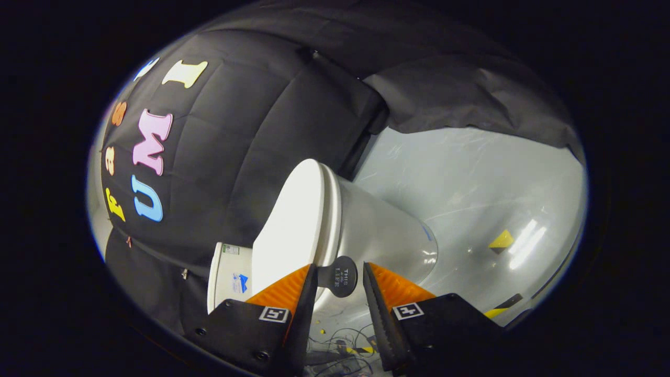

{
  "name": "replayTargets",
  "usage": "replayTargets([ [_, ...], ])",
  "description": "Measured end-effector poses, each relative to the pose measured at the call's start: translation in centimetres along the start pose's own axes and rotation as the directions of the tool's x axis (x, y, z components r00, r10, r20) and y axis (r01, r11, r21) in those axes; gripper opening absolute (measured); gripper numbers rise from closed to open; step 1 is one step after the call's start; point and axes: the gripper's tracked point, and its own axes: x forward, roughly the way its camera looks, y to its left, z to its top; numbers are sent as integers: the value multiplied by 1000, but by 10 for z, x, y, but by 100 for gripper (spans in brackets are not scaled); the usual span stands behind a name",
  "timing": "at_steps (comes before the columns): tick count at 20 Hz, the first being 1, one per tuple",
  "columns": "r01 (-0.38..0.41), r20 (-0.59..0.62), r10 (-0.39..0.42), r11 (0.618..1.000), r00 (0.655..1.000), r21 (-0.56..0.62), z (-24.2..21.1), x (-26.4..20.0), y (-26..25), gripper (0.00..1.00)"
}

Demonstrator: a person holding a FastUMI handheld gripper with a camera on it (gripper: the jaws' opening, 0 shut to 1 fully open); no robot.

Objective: Open the toilet lid.

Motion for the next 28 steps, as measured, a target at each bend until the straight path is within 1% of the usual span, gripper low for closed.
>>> replayTargets([
  [1,-11,-4,11,1000,1000,18,-2,3,0,57],
  [2,-4,7,4,999,1000,31,1,0,-2,46],
  [3,-12,21,11,999,1000,51,7,4,-1,34],
  [4,-20,31,18,997,999,72,4,6,-2,23],
  [5,-22,19,21,996,1000,90,2,3,-2,14],
  [7,-29,18,27,993,999,116,5,2,2,14],
  [9,-14,13,13,998,1000,54,2,0,5,12],
  [11,24,-6,-24,1000,1000,-14,-1,-3,11,9],
  [13,45,-8,-46,997,999,-61,1,-8,20,9],
  [18,25,18,-23,994,1000,-102,10,-24,56,9],
  [20,36,45,-29,986,999,-162,13,-33,76,9],
  [23,60,71,-42,958,997,-281,14,-46,111,9],
  [26,34,100,-2,947,995,-319,17,-64,161,9],
  [28,16,119,29,931,993,-365,13,-77,199,9],
])
